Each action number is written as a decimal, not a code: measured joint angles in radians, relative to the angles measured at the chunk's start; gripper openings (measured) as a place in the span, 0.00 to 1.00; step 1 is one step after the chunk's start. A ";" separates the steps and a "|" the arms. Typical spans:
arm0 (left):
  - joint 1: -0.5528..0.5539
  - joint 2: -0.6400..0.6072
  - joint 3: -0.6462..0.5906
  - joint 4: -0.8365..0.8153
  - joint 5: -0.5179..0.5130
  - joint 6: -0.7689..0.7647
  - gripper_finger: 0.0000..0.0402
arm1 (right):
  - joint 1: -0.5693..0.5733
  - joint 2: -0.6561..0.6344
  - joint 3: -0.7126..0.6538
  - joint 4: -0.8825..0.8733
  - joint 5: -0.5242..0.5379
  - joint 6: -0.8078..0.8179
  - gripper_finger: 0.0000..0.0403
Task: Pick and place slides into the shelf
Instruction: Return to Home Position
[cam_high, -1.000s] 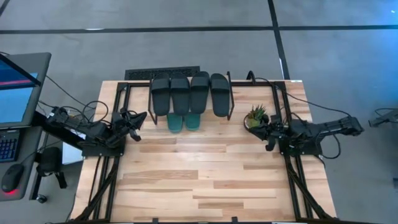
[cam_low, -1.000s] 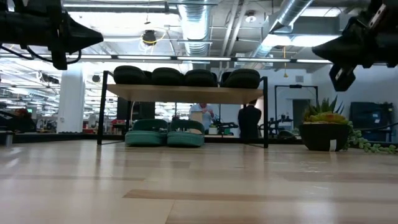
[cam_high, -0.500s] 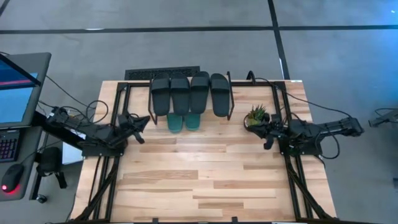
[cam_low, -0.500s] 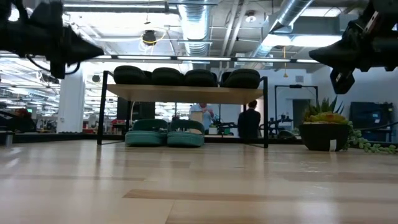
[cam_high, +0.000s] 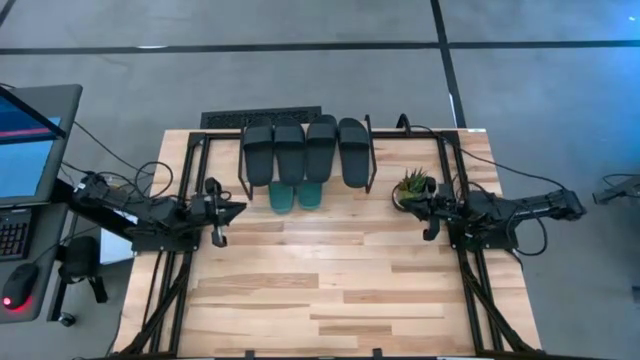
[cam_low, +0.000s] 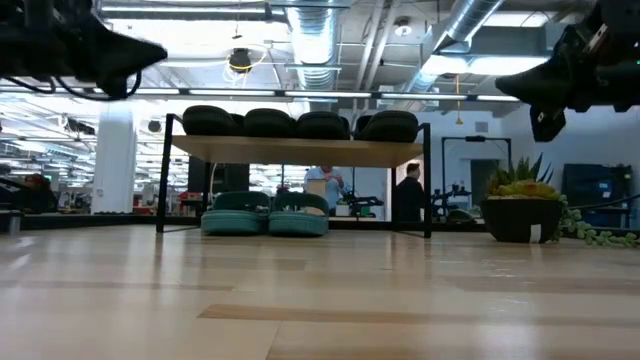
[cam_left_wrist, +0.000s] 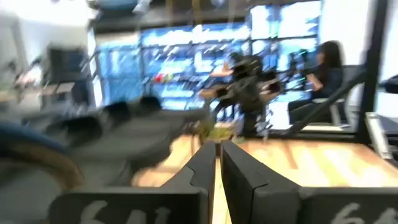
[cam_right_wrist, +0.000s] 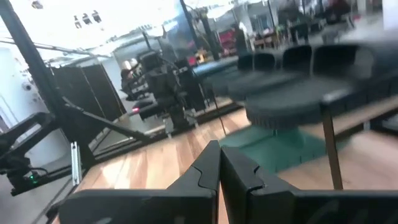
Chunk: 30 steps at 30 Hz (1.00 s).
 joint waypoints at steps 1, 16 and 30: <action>0.008 0.000 0.000 0.020 0.038 0.029 0.03 | 0.000 0.000 0.000 0.018 0.000 -0.021 0.00; 0.185 0.000 0.000 -0.009 0.267 0.067 0.03 | -0.008 0.000 0.000 0.066 -0.002 -0.098 0.00; 0.244 -0.001 0.000 -0.145 0.428 -0.003 0.03 | -0.006 0.000 0.000 0.024 -0.002 -0.098 0.00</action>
